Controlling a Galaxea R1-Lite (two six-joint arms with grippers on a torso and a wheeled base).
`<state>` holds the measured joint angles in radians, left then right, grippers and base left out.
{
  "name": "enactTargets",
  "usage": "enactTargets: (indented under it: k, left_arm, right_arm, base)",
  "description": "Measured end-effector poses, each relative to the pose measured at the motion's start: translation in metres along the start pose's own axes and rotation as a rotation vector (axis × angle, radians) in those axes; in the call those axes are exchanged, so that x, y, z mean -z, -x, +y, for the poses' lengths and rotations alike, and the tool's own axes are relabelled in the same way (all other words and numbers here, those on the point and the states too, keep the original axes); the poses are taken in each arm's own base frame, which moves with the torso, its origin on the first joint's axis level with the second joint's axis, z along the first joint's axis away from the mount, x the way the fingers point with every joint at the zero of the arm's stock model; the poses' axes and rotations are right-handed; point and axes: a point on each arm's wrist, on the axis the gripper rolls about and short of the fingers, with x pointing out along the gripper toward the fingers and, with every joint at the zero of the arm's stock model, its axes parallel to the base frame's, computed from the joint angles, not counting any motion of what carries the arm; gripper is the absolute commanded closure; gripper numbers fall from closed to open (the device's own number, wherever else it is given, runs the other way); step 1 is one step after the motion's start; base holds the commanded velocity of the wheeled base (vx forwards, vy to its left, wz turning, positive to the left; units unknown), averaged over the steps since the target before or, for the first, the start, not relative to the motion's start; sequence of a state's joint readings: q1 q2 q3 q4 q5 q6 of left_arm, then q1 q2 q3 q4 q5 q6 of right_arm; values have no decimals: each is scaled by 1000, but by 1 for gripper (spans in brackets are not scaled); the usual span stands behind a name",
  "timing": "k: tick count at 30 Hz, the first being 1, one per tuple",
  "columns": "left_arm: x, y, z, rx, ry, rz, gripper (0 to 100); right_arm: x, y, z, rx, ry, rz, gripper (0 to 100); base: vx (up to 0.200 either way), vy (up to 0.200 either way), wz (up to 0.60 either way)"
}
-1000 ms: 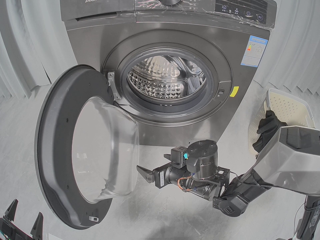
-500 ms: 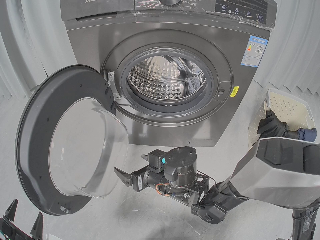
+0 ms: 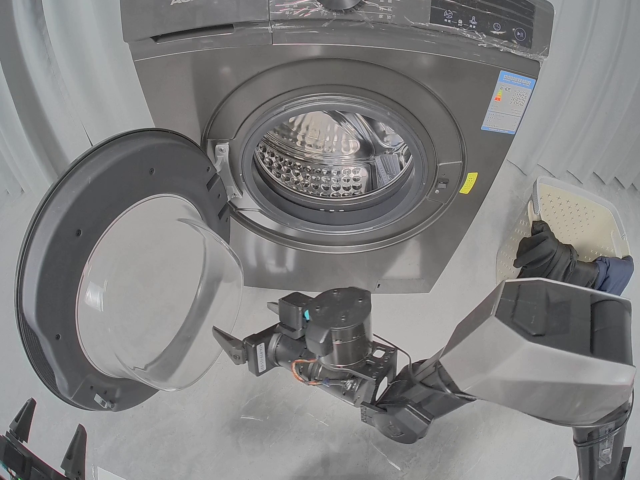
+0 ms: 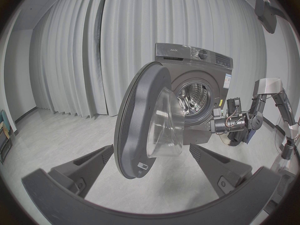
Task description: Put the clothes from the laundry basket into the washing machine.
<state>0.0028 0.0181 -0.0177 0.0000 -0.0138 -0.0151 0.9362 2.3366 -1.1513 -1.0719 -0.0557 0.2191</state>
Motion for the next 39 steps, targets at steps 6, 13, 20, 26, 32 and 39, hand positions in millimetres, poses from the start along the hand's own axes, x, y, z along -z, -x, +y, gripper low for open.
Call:
enactTargets:
  k: [6, 13, 20, 26, 32, 39]
  left_arm:
    - [0, 0, 0, 0, 0, 0, 0]
    - [0, 0, 0, 0, 0, 0, 0]
    - [0, 0, 0, 0, 0, 0, 0]
    - [0, 0, 0, 0, 0, 0, 0]
    - [0, 0, 0, -1, 0, 0, 0]
    - [0, 0, 0, -4, 0, 0, 0]
  right_arm:
    - [3, -19, 14, -13, -5, -32, 0]
    - [6, -44, 23, -14, -20, -101, 0]
    - [12, -62, 30, -11, -43, -151, 0]
    - [19, -47, 14, 46, -34, -81, 0]
    - [3, -2, -11, 120, -8, -8, 0]
    - [-53, 78, -51, 225, 23, -35, 0]
  base:
    - [0, 0, 0]
    - [0, 0, 0]
    - [0, 0, 0]
    - [0, 0, 0]
    - [0, 0, 0]
    - [0, 0, 0]
